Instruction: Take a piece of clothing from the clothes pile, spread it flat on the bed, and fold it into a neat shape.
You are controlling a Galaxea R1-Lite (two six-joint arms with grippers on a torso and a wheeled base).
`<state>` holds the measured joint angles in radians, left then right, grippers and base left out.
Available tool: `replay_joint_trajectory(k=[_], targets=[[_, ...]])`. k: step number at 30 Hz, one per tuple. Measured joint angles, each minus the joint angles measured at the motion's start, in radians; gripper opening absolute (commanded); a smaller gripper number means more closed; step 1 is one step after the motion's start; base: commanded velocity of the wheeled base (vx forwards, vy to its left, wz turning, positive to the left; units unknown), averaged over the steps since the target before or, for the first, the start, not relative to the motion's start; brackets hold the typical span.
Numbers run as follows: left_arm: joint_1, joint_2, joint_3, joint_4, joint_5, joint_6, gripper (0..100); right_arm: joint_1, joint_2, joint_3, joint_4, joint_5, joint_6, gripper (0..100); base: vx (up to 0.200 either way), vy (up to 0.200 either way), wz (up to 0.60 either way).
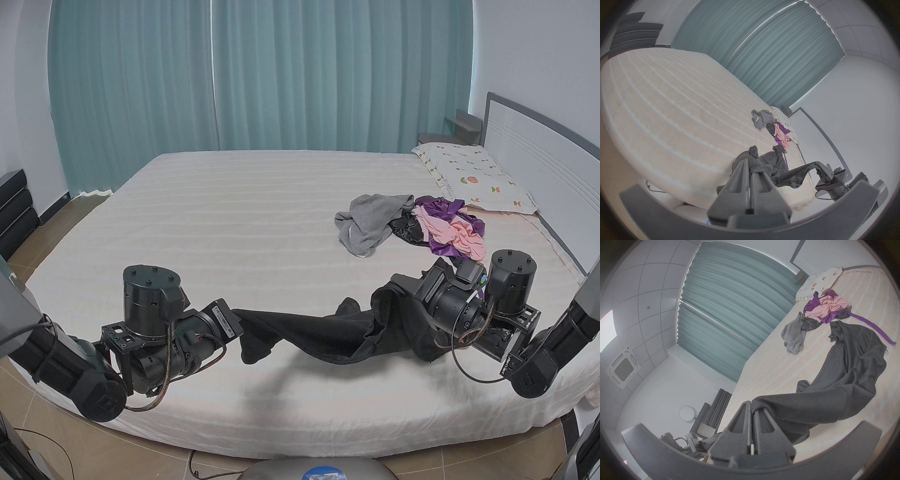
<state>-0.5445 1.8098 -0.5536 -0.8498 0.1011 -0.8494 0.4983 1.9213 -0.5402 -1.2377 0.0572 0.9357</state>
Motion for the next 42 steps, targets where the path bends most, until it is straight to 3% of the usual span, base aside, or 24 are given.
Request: replay_joint_trajectory(k=[32,42], targets=[[0.000,-0.014,0.004,-0.003,0.000,0.001,0,0.000,-0.003,0.000,0.000,0.000,0.000,0,0.000,0.200,0.00],[0.001,-0.021,0.006,-0.002,0.006,0.003,0,-0.013,-0.030,0.011,0.000,-0.001,-0.003,0,0.000,0.000,0.00]])
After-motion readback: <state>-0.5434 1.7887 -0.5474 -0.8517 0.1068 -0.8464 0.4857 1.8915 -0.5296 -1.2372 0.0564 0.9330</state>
